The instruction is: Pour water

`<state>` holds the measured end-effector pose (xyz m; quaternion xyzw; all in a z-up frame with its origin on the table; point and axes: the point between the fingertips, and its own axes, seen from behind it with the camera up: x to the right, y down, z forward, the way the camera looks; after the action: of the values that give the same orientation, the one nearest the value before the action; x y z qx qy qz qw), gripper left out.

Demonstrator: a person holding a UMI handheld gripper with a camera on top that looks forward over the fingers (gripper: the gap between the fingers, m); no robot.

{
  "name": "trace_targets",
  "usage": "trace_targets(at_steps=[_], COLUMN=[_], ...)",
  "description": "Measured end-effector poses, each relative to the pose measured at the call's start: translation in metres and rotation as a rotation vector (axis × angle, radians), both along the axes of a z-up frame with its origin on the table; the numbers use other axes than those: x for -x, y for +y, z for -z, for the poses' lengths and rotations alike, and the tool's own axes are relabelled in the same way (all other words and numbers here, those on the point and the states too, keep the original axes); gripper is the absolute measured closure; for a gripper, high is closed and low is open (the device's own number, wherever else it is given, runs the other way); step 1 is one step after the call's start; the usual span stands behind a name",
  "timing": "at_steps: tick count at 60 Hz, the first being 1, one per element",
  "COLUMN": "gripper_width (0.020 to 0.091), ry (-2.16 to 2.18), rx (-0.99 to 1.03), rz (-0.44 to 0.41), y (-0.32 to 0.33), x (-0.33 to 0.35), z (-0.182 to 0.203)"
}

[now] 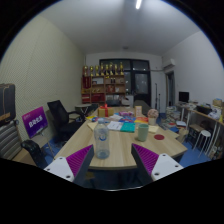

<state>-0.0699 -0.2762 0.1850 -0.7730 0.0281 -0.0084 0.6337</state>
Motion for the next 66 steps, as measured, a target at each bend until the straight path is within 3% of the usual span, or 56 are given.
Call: trace_targets(at_steps=[9, 23, 36, 39, 40, 49, 54, 58, 66], gripper_width=[0.0264, 0.0264, 0.0273, 0.0505, 0.0537, 0.0652, 0.0721, 0.0722, 0.0721], ry=[-0.003, -0.031, -0.060, -0.091, -0.093, -0.071, -0.056, 0.033, 0.512], rx=[-0.029, -0.021, -0.045, -0.043, -0.035, -0.037, 0.023, 0.048, 0.023], rz=[-0.049, -0.027, 0.015, 0.020, 0.021, -0.016, -0.110, -0.150, -0.208], y=[0.086, 0.195, 0.264, 0.274, 0.274, 0.286, 0.293, 0.303, 0.336], x=[0.038, 0.052, 0.040, 0.038, 0.039, 0.041, 0.036, 0.056, 0.023], z=[0.037, 0.103, 0.113, 0.113, 0.115, 0.116, 0.122, 0.100, 0.022])
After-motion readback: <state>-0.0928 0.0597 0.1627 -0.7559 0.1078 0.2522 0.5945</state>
